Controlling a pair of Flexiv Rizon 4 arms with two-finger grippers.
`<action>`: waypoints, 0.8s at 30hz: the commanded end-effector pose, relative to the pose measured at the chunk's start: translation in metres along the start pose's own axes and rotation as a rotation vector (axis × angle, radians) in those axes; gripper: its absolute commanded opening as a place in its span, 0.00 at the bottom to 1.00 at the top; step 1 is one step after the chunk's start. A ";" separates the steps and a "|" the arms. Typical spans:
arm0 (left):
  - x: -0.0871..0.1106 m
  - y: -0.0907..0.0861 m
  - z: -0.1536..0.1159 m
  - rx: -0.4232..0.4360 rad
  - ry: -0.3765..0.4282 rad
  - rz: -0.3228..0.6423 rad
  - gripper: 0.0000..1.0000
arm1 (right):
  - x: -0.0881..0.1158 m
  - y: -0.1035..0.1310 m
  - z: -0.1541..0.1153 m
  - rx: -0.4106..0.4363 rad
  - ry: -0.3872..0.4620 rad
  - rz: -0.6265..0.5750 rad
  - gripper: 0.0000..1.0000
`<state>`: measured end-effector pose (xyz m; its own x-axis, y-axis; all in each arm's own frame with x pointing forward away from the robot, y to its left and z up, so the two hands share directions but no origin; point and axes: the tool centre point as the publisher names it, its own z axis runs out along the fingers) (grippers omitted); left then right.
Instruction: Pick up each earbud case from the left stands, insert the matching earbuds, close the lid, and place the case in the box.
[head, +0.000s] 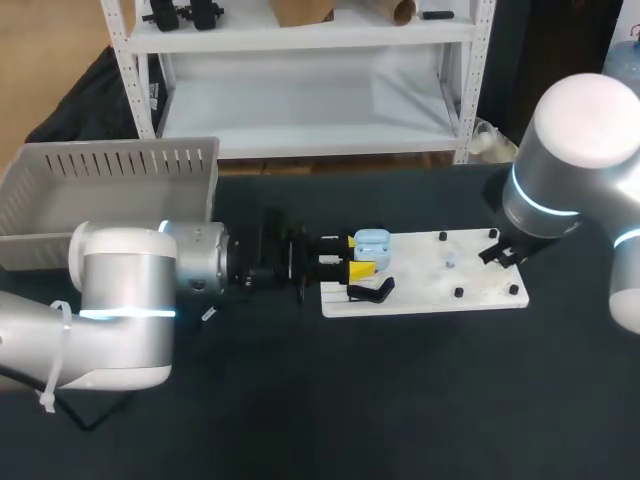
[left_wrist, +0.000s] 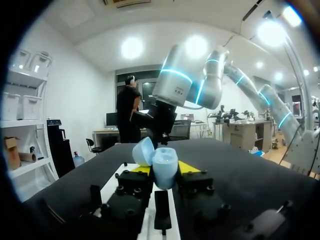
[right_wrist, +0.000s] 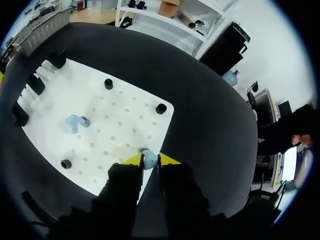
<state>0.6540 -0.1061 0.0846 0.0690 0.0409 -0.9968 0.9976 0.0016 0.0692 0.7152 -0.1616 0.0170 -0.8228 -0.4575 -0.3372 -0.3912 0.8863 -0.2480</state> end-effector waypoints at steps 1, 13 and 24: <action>0.000 -0.001 0.000 -0.006 -0.002 0.002 0.00 | 0.000 0.001 -0.003 0.002 0.002 0.001 0.00; 0.000 -0.001 0.000 -0.006 -0.002 0.002 0.00 | 0.007 0.005 -0.066 0.020 -0.002 0.004 0.00; 0.000 -0.001 0.000 -0.006 -0.002 0.002 0.00 | -0.001 0.073 -0.187 -0.033 0.037 -0.039 0.00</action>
<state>0.6539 -0.1061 0.0846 0.0690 0.0409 -0.9968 0.9976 0.0016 0.0691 0.6413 -0.1000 0.1117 -0.8100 -0.4888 -0.3239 -0.4371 0.8716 -0.2221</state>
